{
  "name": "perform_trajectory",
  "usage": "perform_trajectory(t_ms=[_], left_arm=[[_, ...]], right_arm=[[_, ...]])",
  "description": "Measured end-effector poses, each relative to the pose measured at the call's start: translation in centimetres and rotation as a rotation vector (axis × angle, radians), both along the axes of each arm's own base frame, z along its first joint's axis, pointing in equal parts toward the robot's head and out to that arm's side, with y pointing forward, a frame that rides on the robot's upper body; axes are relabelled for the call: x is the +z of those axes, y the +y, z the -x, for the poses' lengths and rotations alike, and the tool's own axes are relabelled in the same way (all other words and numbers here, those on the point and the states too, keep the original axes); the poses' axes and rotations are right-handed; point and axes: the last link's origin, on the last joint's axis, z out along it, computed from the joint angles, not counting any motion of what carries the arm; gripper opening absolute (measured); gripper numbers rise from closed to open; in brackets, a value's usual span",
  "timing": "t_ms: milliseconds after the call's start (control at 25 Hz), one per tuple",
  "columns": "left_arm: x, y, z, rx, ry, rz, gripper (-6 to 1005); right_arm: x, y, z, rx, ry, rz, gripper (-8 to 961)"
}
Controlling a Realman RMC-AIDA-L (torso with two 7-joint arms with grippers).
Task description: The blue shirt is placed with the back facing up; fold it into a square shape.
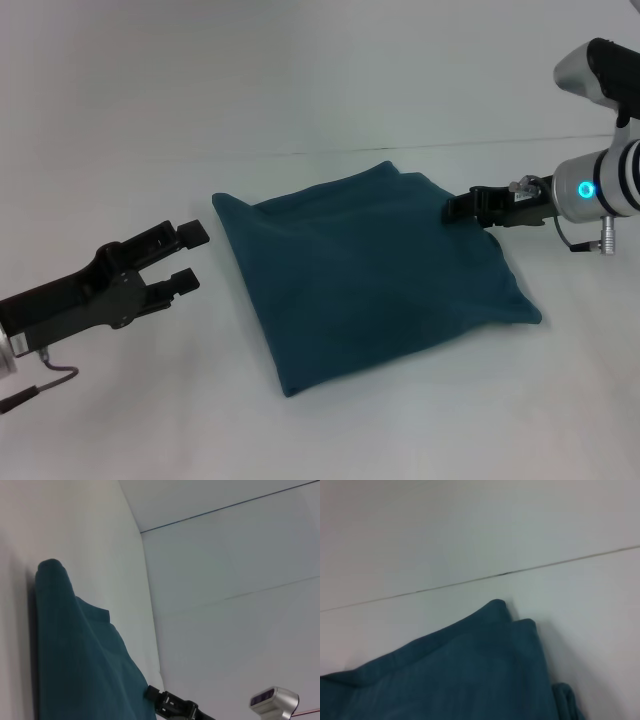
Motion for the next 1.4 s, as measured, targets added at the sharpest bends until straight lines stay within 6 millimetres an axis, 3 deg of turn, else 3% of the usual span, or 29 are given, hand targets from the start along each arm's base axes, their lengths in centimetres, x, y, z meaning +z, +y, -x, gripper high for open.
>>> perform_trajectory(t_ms=[560, 1000, 1200, 1400], left_arm=[[-0.1, 0.2, 0.0, 0.006, 0.012, -0.007, 922], [-0.1, 0.3, 0.1, 0.010, 0.012, -0.010, 922], [0.0, 0.2, 0.1, 0.011, 0.003, -0.014, 923], [0.2, 0.2, 0.2, 0.014, -0.003, -0.022, 923]], right_arm=[[-0.8, 0.2, 0.5, 0.030, -0.024, -0.005, 528], [-0.4, 0.3, 0.5, 0.035, -0.023, -0.021, 114], [0.2, 0.5, 1.7, 0.134, -0.047, -0.052, 31], [0.7, 0.4, 3.5, 0.207, -0.012, -0.052, 32]])
